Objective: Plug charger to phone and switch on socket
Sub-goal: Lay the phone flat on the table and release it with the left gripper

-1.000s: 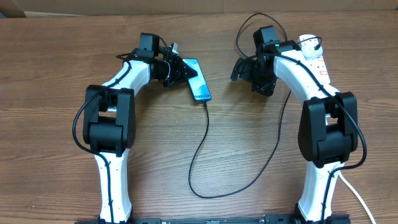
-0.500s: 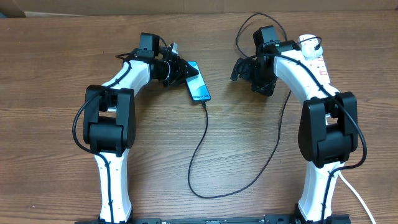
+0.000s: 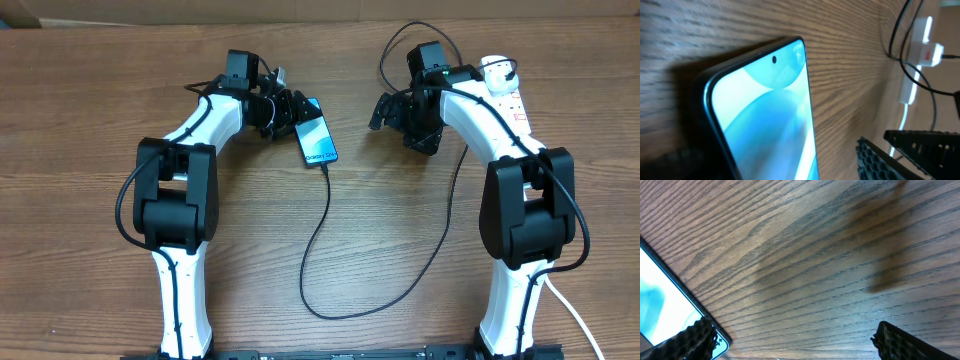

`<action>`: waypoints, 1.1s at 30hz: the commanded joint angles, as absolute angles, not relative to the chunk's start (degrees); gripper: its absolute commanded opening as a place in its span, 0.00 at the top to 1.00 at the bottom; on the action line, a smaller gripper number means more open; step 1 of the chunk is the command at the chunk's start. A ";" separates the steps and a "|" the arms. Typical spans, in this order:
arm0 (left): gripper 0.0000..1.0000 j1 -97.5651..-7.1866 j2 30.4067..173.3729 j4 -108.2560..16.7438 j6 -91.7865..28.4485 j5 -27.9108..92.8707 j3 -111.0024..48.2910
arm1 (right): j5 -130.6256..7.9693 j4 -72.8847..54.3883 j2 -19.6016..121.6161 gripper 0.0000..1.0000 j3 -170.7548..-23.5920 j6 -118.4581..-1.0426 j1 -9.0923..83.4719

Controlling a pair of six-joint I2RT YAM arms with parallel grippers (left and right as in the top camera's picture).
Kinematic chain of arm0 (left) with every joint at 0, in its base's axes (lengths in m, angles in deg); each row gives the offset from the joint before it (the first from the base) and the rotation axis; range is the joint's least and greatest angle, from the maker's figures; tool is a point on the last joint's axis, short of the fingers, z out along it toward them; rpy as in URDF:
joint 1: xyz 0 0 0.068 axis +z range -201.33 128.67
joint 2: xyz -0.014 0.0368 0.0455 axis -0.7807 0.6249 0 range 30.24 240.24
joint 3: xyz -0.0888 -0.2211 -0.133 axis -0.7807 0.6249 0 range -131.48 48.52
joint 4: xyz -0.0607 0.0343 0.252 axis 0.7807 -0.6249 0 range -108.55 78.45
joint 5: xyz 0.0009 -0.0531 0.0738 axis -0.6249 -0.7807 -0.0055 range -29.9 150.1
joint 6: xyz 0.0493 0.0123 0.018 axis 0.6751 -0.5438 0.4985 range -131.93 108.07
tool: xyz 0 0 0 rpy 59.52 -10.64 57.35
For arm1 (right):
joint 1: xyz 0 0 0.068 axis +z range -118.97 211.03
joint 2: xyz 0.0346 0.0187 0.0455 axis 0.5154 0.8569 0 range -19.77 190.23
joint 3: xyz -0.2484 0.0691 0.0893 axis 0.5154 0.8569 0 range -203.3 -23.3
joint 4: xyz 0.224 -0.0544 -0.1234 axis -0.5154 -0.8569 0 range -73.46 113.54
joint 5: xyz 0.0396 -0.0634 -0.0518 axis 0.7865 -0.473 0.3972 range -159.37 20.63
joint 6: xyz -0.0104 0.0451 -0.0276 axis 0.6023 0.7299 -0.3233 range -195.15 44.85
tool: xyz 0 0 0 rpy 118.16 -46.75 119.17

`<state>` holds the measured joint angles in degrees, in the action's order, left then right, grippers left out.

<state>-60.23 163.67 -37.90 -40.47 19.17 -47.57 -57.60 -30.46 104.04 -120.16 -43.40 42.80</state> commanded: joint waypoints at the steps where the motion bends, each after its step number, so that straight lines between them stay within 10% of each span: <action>1: 0.33 -59.97 164.81 -39.80 -38.70 29.51 -47.22 | -57.49 -30.15 102.60 0.00 -121.18 -42.99 43.06; 33: 0.28 -55.53 151.47 -66.75 -32.44 49.24 -71.94 | -57.71 -30.39 102.62 0.00 -121.18 -43.66 43.06</action>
<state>-57.44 159.91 -65.02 -34.35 45.24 -67.29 -57.60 -30.48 104.04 -120.16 -43.45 42.80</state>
